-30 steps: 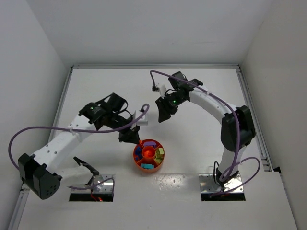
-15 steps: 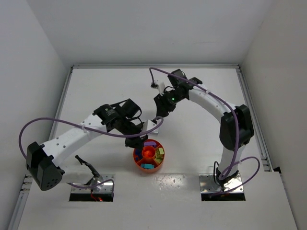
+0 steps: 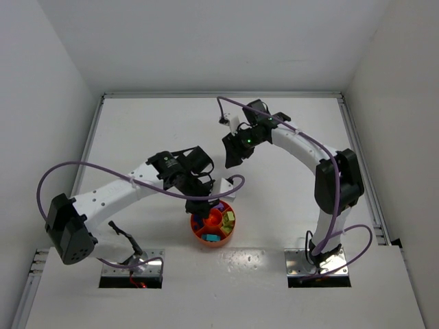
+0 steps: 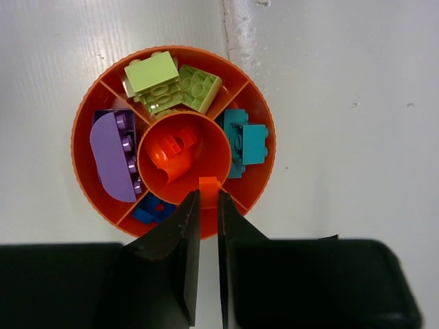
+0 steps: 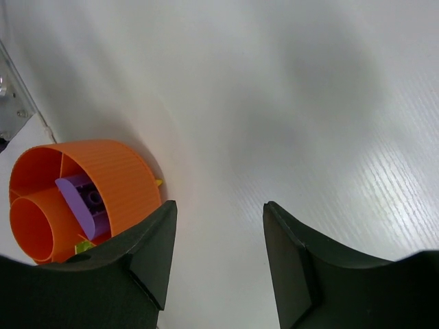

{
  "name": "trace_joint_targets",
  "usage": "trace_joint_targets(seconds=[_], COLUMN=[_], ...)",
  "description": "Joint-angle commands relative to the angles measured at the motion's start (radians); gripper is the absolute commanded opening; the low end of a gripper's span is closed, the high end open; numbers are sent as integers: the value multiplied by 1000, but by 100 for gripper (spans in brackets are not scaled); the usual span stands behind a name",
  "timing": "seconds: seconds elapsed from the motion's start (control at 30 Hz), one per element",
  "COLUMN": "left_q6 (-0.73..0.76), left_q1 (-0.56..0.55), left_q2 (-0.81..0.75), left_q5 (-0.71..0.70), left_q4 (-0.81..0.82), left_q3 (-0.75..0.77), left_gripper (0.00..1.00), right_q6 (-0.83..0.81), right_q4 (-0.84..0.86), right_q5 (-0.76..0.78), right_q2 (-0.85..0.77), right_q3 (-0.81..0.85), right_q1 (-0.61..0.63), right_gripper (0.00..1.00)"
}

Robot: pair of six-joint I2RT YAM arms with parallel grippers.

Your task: Sort the legos into containers by color

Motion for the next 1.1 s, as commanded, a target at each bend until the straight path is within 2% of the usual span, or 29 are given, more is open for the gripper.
trace_joint_targets(seconds=[0.0, 0.1, 0.2, 0.23, 0.4, 0.43, 0.57, 0.93, 1.03, 1.07], left_q6=[0, 0, 0, 0, -11, -11, -11, 0, -52, -72], left_q1=[-31, -41, -41, -41, -41, -41, -41, -41, 27, 61], left_q2=[16, 27, 39, 39, 39, 39, 39, 9, -33, -45], left_q5=[-10, -20, -30, -41, -75, -75, -75, -53, -12, 0], left_q4=[23, 34, 53, 53, 86, 86, 95, 86, 113, 127], left_q3=[36, 36, 27, 27, 16, 16, 16, 25, 49, 61], left_gripper=[9, 9, 18, 24, 39, 46, 61, 64, 64, 68], right_q6=[9, -1, -1, -1, -1, -1, -10, -19, -19, -19], right_q4=[38, 38, 38, 38, 38, 38, 38, 38, 38, 38], right_q5=[15, 15, 24, 24, 24, 24, 24, 34, 34, 34], right_q2=[-18, -18, -18, -18, -28, -28, -28, -28, -28, -37], right_q3=[3, 3, 12, 12, 12, 12, 21, 12, 12, 12], right_q1=[-4, -4, -4, -4, -4, -4, -4, -4, -4, -4], right_gripper=[54, 54, 54, 54, 55, 55, 55, 55, 55, 55])
